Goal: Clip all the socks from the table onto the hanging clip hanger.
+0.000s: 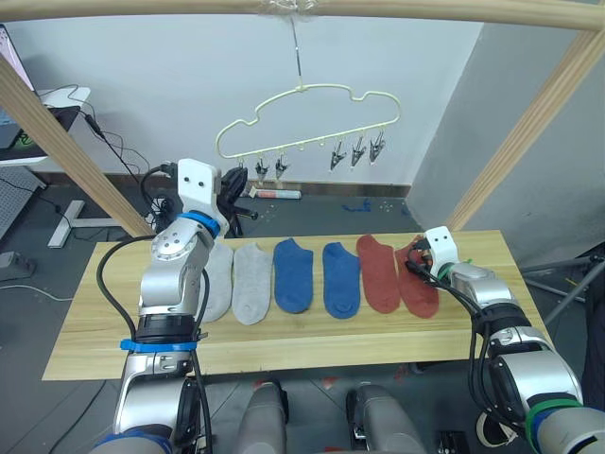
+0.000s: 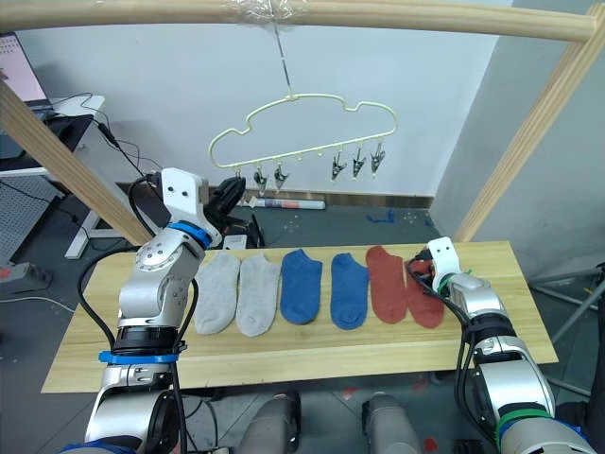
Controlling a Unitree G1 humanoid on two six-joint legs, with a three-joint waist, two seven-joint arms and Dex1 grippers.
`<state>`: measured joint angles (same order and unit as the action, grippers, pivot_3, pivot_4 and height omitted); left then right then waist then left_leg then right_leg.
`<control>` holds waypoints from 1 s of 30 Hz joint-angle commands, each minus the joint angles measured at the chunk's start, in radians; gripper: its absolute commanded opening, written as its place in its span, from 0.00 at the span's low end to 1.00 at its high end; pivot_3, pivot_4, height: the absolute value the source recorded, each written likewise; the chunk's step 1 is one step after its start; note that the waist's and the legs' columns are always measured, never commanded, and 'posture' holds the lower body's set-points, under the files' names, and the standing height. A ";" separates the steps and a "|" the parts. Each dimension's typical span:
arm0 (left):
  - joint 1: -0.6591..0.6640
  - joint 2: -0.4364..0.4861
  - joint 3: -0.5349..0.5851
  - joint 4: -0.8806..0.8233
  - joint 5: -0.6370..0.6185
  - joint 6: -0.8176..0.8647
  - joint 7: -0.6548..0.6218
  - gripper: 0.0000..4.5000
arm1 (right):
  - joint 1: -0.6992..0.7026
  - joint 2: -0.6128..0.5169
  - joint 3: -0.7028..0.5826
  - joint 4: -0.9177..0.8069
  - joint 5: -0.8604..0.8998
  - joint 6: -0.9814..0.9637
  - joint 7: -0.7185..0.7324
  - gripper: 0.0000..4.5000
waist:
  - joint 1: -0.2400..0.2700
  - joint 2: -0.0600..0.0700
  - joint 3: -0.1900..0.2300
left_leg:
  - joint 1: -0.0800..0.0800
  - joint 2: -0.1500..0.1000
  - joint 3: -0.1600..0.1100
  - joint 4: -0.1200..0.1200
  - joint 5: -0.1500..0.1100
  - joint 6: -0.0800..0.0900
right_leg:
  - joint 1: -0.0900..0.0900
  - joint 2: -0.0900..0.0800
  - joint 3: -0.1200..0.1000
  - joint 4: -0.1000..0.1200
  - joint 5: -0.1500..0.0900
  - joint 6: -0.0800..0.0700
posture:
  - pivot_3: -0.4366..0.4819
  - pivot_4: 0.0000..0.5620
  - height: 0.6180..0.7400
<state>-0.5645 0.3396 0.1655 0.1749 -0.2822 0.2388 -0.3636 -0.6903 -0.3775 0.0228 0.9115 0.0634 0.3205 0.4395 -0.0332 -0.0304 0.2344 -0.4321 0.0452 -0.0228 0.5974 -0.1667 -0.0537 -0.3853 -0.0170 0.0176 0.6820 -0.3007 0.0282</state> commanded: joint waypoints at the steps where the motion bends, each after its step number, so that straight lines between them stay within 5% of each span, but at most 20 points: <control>1: 0.010 0.014 0.014 -0.015 0.003 0.010 0.003 0.00 | 0.021 0.001 -0.015 0.005 -0.004 -0.002 0.006 0.14 | 0.001 0.000 0.000 | 0.000 0.000 0.000 0.000 0.000 0.000 | 0.000 0.000 0.000 0.000 0.000 0.000 | 0.50 0.38 1.00; 3: 0.013 0.010 0.024 -0.026 -0.030 0.056 -0.004 0.00 | 0.055 -0.018 -0.019 -0.084 0.004 -0.001 0.031 0.00 | 0.003 0.000 0.000 | 0.000 0.000 0.000 0.001 0.000 0.000 | 0.000 0.000 0.000 0.000 0.000 0.000 | 0.50 0.38 1.00; 11: 0.006 -0.005 0.191 -0.068 -0.420 0.501 -0.040 0.00 | 0.250 -0.106 0.023 -0.905 0.225 0.381 0.288 0.00 | -0.013 0.002 0.001 | 0.000 0.001 0.000 0.001 0.000 0.000 | 0.000 0.001 0.000 0.001 0.000 0.001 | 0.49 0.39 1.00; 15: -0.026 0.002 0.295 -0.056 -0.618 0.718 0.017 0.00 | 0.230 -0.072 0.083 -1.130 0.317 0.538 0.301 0.00 | -0.021 0.002 0.001 | 0.001 0.003 -0.003 0.001 0.000 0.000 | 0.000 0.004 -0.001 0.003 -0.002 0.005 | 0.49 0.40 1.00; 21: -0.066 -0.003 0.401 -0.064 -0.846 0.894 0.127 0.00 | 0.111 0.153 0.224 -1.066 0.273 0.528 0.207 0.00 | -0.016 0.001 0.001 | 0.000 0.002 -0.003 0.005 0.000 0.000 | -0.001 0.003 0.000 0.007 -0.002 0.005 | 0.50 0.40 1.00; 30: -0.038 -0.023 0.398 -0.156 -0.986 0.922 0.233 0.00 | 0.003 0.244 0.253 -0.977 0.266 0.491 0.205 0.00 | 0.013 0.001 0.001 | -0.002 0.000 -0.003 0.007 0.000 0.000 | -0.001 -0.001 -0.001 0.005 0.001 0.001 | 0.54 0.39 1.00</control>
<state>-0.6066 0.3151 0.5566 0.0633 -1.2293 1.1573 -0.1412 -0.6647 -0.1372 0.2780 -0.0514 0.3262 0.8287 0.6354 -0.0199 -0.0295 0.2355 -0.4339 0.0451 -0.0259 0.6043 -0.1669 -0.0540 -0.3860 -0.0183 0.0163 0.6868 -0.3000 0.0294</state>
